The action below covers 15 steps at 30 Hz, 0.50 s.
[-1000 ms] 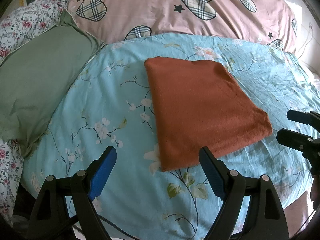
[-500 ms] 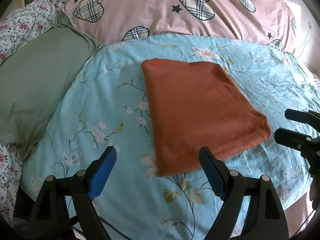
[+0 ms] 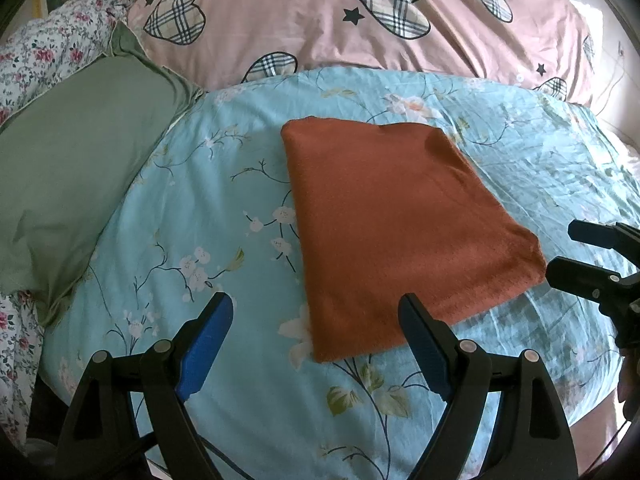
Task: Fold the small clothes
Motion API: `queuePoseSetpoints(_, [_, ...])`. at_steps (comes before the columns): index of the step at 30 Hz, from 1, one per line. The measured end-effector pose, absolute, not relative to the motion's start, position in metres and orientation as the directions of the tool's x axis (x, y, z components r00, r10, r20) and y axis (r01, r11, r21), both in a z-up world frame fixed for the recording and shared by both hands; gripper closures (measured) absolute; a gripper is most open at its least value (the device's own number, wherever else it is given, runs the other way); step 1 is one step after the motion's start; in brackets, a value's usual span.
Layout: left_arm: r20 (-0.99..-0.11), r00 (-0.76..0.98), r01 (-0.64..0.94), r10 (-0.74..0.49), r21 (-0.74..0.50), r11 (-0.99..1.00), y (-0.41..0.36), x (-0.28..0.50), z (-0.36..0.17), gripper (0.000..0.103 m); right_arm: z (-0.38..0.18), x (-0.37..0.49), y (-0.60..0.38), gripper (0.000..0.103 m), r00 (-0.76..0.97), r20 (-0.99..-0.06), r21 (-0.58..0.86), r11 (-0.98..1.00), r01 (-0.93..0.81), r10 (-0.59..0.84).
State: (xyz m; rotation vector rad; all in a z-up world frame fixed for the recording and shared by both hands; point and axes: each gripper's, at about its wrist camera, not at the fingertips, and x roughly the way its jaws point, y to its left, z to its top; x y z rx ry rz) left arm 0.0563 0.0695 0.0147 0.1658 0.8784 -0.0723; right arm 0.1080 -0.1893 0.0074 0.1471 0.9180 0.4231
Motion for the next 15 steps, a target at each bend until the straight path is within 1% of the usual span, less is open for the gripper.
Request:
queuePoseSetpoints(5, [-0.762,0.647,0.121,0.013,0.119,0.985,0.071,0.069,0.010,0.018,0.000,0.121,-0.193,0.004,0.531,-0.742,0.306,0.911,-0.275,0.409])
queuePoseSetpoints(15, [-0.773,0.634,0.095,0.017,0.100,0.990,0.080,0.088,0.007,0.018,-0.001,0.136,-0.192,0.004,0.529,-0.737,0.312,0.906,-0.284,0.420])
